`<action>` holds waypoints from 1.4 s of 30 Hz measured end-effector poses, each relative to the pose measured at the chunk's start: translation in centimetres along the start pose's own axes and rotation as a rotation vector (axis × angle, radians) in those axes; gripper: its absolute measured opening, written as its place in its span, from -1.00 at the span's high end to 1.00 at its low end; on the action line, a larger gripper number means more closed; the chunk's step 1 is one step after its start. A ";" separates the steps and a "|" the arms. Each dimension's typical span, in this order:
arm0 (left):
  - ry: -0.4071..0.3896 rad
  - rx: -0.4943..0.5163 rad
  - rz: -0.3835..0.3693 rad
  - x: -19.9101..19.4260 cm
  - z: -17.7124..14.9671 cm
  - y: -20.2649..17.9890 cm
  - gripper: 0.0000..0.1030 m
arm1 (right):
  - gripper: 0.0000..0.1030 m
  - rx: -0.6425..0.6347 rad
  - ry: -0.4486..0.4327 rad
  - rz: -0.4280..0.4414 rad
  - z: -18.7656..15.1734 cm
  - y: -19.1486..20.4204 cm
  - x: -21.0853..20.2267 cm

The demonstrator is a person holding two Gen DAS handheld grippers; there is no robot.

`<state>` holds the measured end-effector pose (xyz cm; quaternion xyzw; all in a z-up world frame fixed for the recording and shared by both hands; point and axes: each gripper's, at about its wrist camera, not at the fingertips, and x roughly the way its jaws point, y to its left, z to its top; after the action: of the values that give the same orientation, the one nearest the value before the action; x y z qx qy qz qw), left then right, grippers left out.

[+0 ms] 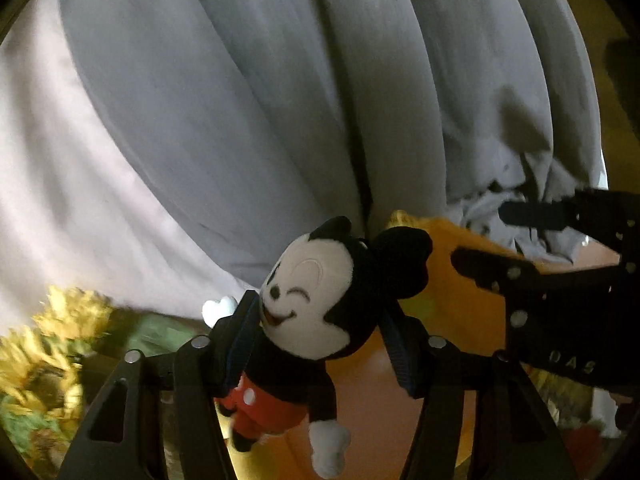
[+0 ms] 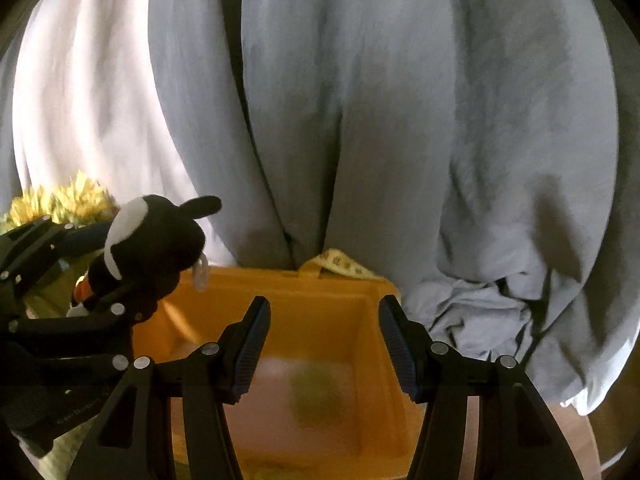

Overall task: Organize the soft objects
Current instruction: 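Open the left tool over the crate while the right tool releases the frog inside, then move the left tool to the blue tissue pack while the right tool approaches the lavender sock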

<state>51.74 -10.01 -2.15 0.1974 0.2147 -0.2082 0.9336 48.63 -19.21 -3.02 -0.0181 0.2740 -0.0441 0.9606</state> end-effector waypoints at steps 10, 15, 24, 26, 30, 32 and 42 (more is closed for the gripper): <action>0.011 -0.067 0.034 -0.5 -0.8 0.3 -0.63 | -0.14 0.040 0.051 -0.047 -0.9 -1.4 1.0; -0.002 -0.106 0.056 -2.5 -0.8 0.5 -0.64 | -0.26 0.049 0.025 -0.059 -0.7 -1.5 -0.6; -0.056 -0.136 0.125 -7.8 -1.3 1.1 -0.69 | -0.50 0.043 -0.066 -0.099 -0.1 -0.5 -5.5; -0.065 -0.144 0.131 -9.1 -1.4 1.4 -0.69 | -0.50 0.044 -0.078 -0.101 0.0 -0.1 -6.6; -0.095 -0.160 0.140 -11.5 -1.8 1.8 -0.69 | -0.60 0.047 -0.098 -0.090 0.0 0.9 -8.6; -0.111 -0.165 0.146 -12.8 -2.2 1.9 -0.69 | -0.60 0.045 -0.112 -0.087 -0.1 1.5 -9.7; -0.162 -0.180 0.167 -18.3 -4.8 2.2 -0.72 | -0.61 0.051 -0.185 -0.105 -1.3 3.4 -15.0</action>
<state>36.27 -0.40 3.32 0.1126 0.1392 -0.1251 0.9759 35.51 -14.42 3.57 -0.0117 0.1818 -0.0994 0.9782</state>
